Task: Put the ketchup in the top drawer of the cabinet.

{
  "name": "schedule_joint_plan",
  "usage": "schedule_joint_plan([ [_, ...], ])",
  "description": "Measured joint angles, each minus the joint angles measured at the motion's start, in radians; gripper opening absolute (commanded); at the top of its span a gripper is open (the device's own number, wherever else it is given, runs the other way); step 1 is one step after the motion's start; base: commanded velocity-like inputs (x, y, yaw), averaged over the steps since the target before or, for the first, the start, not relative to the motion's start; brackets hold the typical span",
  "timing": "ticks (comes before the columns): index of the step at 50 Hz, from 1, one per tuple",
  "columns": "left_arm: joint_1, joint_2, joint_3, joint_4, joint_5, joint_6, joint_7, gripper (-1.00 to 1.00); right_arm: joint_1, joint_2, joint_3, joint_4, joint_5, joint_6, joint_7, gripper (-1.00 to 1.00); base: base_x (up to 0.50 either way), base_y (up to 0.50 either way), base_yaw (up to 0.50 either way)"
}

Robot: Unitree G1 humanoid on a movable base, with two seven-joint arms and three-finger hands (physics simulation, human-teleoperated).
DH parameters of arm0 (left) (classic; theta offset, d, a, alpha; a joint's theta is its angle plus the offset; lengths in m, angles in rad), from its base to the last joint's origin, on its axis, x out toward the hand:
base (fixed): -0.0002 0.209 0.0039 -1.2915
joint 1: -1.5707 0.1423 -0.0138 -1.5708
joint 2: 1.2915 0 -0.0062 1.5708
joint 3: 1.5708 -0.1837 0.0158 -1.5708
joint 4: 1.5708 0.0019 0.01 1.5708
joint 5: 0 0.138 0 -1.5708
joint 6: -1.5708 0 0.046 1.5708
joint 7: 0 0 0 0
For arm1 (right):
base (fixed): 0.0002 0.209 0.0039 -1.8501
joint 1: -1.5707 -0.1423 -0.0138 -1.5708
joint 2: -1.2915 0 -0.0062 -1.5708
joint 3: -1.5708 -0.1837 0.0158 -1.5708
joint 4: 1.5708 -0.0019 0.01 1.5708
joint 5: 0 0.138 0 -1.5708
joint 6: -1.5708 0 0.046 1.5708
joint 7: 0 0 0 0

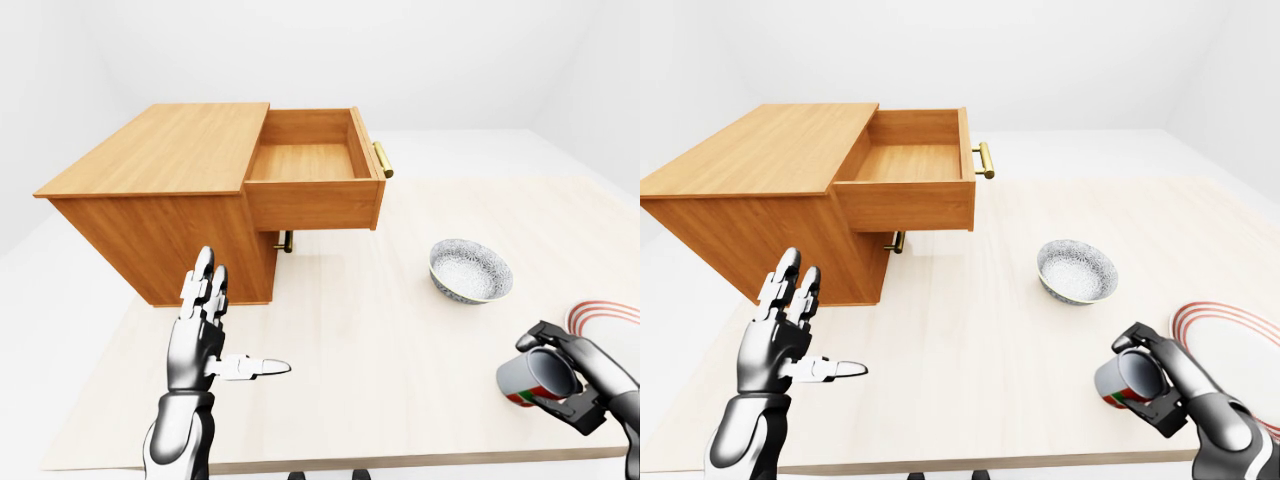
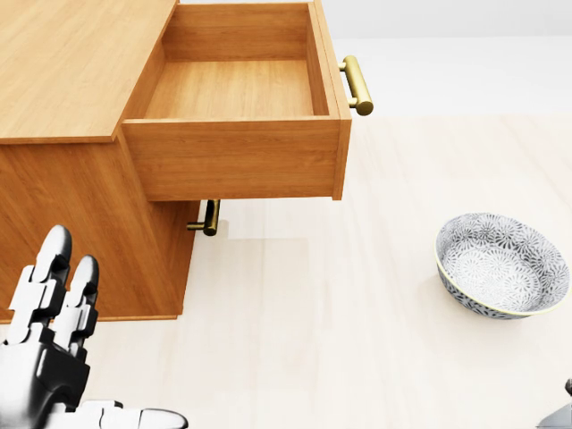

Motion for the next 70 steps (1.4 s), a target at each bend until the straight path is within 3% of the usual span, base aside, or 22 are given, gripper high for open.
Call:
schedule_joint_plan([
  [15, 0.007, -0.001, -0.001, -0.014, -0.001, 0.006, -0.001, 1.00, -0.048, 0.070, 0.069, -0.331, -0.086, 0.000, 0.000, -1.00, 0.00, 0.00, 0.00],
  [26, 0.007, -0.001, 0.002, -0.016, -0.003, 0.007, -0.003, 1.00, -0.112, 0.129, 0.214, -0.517, -0.136, 0.000, 0.000, -1.00, 0.00, 0.00, 0.00],
  [45, 0.006, -0.001, 0.001, -0.012, -0.004, 0.007, -0.004, 1.00, -0.153, 0.212, 0.453, -0.694, -0.082, 0.000, 0.000, -1.00, 0.00, 0.00, 0.00],
  [70, 0.006, -0.001, 0.000, -0.013, -0.003, 0.008, -0.004, 1.00, -0.131, 0.245, 0.545, -0.762, 0.011, 0.000, 0.000, -1.00, 0.00, 0.00, 0.00],
])
